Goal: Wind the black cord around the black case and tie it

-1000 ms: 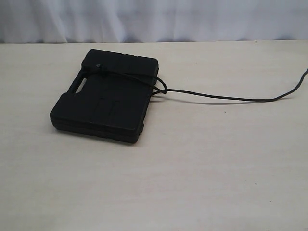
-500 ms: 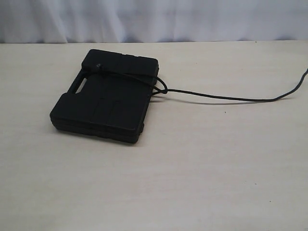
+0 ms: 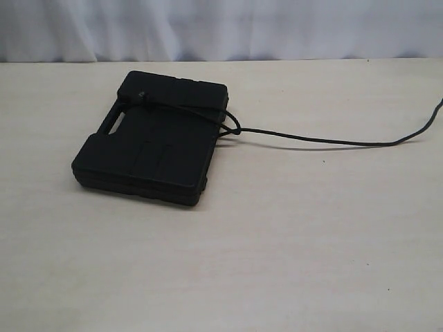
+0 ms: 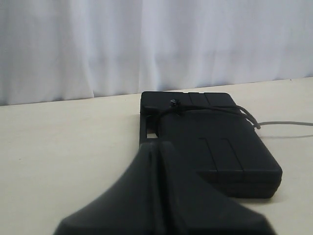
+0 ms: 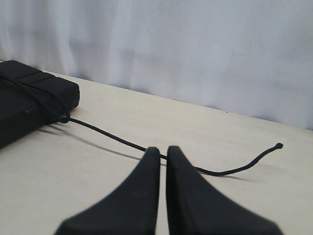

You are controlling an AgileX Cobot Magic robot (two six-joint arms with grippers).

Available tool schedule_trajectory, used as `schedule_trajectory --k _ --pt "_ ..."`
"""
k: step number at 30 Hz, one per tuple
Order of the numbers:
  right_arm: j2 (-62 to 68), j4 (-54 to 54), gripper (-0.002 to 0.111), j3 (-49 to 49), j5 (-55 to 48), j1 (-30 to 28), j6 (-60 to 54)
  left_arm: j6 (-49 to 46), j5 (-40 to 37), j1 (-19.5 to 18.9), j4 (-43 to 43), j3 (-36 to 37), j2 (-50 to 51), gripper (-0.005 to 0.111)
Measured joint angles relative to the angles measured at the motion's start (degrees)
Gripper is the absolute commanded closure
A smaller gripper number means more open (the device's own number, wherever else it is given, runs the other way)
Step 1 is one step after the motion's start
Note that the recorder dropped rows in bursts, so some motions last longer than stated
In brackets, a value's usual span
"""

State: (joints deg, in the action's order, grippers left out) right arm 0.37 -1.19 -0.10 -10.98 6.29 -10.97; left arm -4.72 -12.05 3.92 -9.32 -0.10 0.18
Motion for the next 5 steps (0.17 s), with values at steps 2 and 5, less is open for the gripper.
schedule_trajectory --k 2,5 --pt "0.0 0.0 0.104 0.0 0.0 0.0 0.0 0.0 0.0 0.0 0.0 0.0 0.0 0.107" --pt "0.0 0.0 0.104 0.0 0.0 0.0 0.0 0.0 0.0 0.0 0.0 0.0 0.0 0.107"
